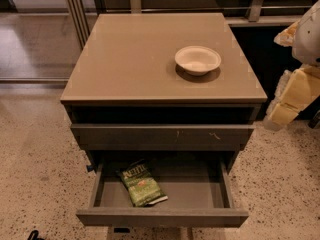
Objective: Pick green jalapeno chip bag from middle drawer and place on counter
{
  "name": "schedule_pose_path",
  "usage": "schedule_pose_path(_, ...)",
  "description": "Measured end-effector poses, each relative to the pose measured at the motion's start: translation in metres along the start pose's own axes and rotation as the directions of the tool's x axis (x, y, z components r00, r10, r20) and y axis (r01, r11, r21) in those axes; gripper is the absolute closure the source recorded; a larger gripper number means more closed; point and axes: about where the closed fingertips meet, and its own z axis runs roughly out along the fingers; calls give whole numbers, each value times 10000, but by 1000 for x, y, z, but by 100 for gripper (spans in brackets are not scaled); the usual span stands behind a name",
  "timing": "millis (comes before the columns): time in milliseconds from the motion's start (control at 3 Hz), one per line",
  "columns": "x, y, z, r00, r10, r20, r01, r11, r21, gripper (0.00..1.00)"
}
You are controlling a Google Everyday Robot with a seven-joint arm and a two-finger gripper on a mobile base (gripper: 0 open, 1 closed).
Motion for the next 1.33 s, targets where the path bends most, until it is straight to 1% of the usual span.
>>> schedule_pose_path(333,-16,-3,11,9755,1898,1110,-1889,9818,-181,0)
schedule_pose_path(667,-25,-7,24,9196,3560,1661,-3499,9345,-656,0)
schedule_pose_path(1000,-27,-7,23,9077,3834,1705,-3771,9236,-691,0)
schedule_pose_path(1333,-22,-5,35,8967,4143,1558,-4041,9099,-937,0)
